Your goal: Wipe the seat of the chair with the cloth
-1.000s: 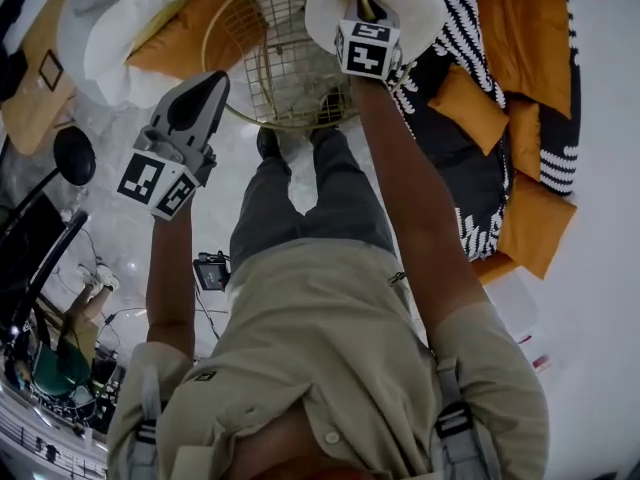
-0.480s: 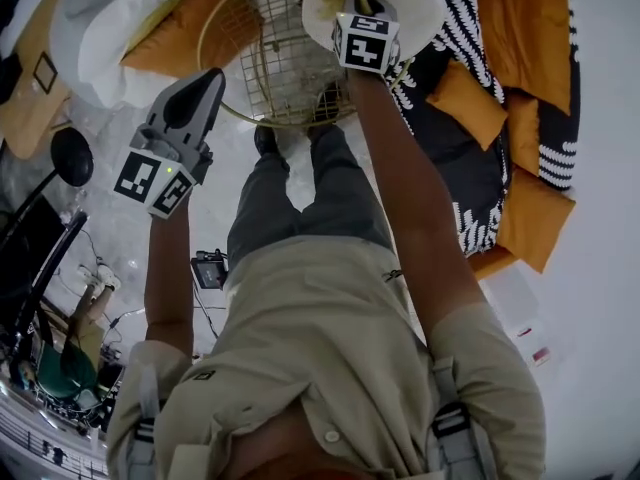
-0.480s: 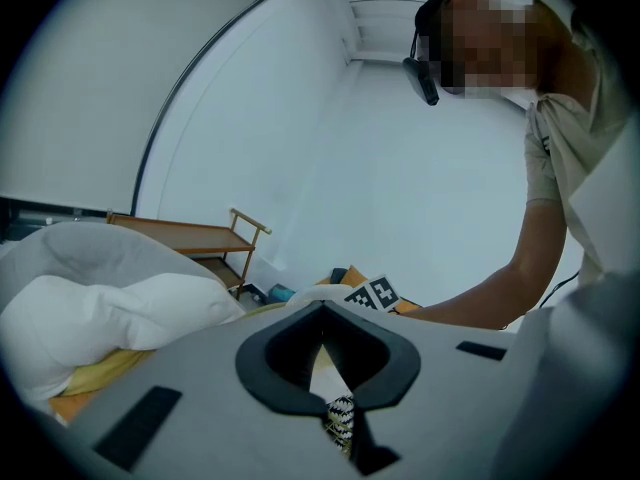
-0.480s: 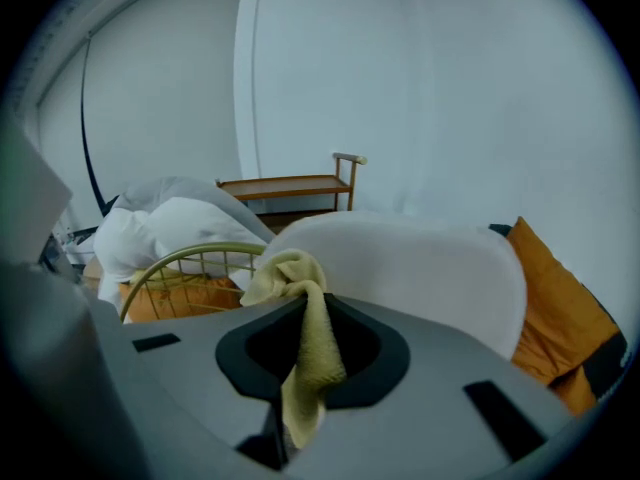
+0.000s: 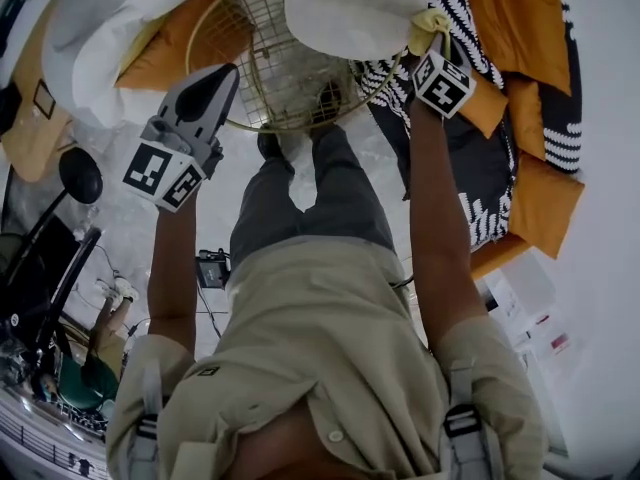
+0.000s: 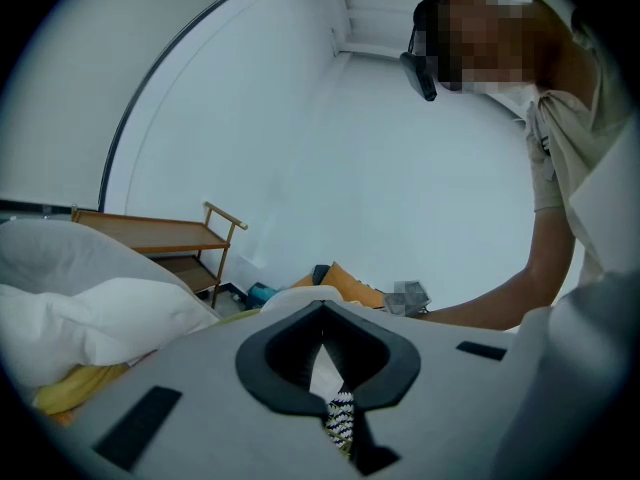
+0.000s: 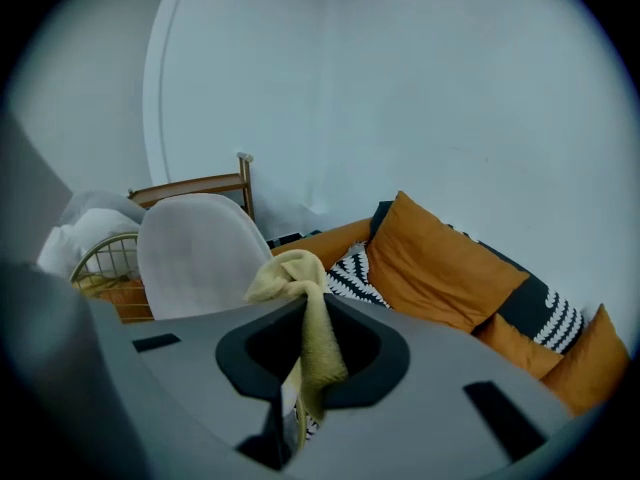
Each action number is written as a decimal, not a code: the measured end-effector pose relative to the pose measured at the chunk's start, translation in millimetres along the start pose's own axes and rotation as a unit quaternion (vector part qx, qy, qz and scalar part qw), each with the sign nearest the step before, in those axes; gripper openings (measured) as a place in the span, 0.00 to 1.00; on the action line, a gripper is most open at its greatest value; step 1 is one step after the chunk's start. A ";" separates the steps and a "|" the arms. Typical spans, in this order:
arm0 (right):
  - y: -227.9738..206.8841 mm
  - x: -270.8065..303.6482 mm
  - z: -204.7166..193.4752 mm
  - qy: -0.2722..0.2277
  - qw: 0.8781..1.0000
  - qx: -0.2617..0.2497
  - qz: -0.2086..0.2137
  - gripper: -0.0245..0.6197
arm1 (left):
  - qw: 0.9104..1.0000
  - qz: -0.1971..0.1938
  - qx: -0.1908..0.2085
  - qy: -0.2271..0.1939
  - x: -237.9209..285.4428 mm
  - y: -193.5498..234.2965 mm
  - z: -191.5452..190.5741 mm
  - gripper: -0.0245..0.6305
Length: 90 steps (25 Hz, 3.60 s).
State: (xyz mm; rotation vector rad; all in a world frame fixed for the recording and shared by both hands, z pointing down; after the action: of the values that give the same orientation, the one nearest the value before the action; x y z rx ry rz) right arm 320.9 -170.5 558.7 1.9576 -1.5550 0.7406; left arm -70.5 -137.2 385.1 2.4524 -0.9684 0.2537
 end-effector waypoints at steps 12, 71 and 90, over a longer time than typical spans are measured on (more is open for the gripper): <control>153.0 21.8 -14.9 0.028 0.989 -0.081 0.119 0.11 | 0.998 0.046 -0.029 -0.013 -32.6 20.6 -20.6 0.06; 66.1 64.8 -68.7 0.056 0.996 -0.041 0.056 0.11 | 0.997 0.060 -0.039 -0.004 -30.3 16.6 -61.4 0.06; 188.5 82.2 -106.2 0.081 0.982 -0.090 0.146 0.11 | 0.996 0.075 -0.051 0.009 -45.1 31.8 -77.7 0.06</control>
State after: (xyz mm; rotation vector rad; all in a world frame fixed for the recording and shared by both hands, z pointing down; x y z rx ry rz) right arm 142.2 -190.5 704.4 1.5196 -1.7612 0.8211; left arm -124.7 -91.4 448.7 2.2848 -1.1314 0.2696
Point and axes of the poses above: the fingertips, and each gripper's own axes: x forward along the fingers, y to its left, z out of its top, the point moved 1 cm from there along -x, backward along the fingers, and after that the axes turned 2 degrees about z, right-handed, at the moved point
